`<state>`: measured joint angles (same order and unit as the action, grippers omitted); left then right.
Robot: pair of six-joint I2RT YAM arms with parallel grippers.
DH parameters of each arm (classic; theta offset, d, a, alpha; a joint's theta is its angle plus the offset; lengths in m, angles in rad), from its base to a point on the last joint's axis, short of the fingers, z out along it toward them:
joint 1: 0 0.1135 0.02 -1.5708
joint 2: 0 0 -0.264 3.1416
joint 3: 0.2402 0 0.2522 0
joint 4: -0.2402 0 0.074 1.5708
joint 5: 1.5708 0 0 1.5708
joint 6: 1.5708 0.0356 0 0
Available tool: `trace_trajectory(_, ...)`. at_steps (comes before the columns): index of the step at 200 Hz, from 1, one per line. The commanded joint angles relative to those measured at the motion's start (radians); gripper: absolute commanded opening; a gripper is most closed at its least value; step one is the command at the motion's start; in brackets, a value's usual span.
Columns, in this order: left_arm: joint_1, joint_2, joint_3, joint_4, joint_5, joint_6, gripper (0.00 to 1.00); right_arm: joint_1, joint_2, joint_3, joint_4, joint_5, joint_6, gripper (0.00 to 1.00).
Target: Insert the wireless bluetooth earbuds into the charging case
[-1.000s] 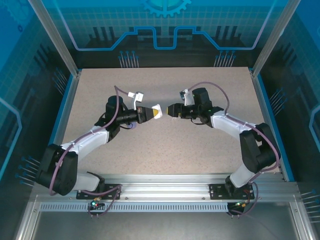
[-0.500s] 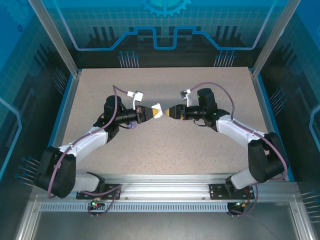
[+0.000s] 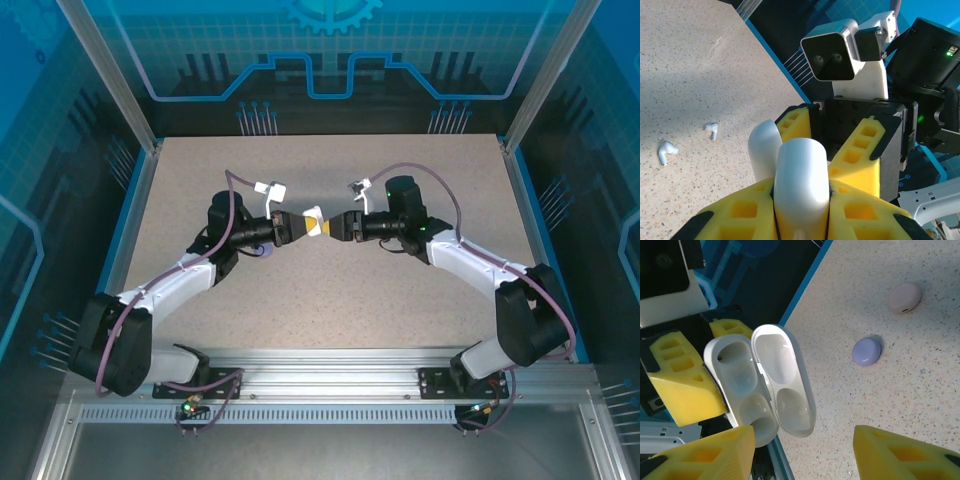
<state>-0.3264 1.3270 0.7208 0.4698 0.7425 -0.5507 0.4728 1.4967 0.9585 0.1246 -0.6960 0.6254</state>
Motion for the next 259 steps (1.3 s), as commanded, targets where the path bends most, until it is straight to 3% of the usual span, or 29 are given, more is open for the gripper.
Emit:
trace_trajectory(1,-0.005,-0.003,0.009,0.048,0.036,-0.014,0.0,0.01,0.035,0.044,0.012,0.005,0.007,0.51)
trace_trajectory(71,-0.014,-0.008,0.003,0.052,0.037,-0.017,0.0,0.022,0.095,0.101,0.021,-0.041,0.002,0.36)
trace_trajectory(125,-0.017,0.0,-0.003,0.058,0.027,-0.02,0.0,0.026,0.1,0.104,0.015,-0.067,-0.013,0.0)
trace_trajectory(140,-0.017,-0.001,-0.005,0.049,0.016,-0.016,0.0,0.026,0.099,0.114,-0.004,-0.051,-0.02,0.0)
trace_trajectory(150,-0.017,-0.004,-0.003,0.036,0.003,-0.01,0.15,0.025,0.099,0.127,-0.033,-0.032,-0.032,0.0)
trace_trajectory(168,-0.017,-0.02,0.005,-0.02,-0.023,0.02,0.59,0.024,0.099,0.163,-0.139,0.022,-0.085,0.0)
trace_trajectory(186,-0.011,-0.047,0.029,-0.11,-0.05,0.072,0.83,0.016,0.103,0.217,-0.284,0.092,-0.18,0.0)
trace_trajectory(215,0.002,-0.069,0.134,-0.332,-0.049,0.204,0.98,-0.009,0.147,0.318,-0.492,0.187,-0.385,0.0)
trace_trajectory(259,0.019,0.02,0.357,-0.707,0.02,0.457,0.99,-0.016,0.27,0.47,-0.647,0.32,-0.655,0.0)
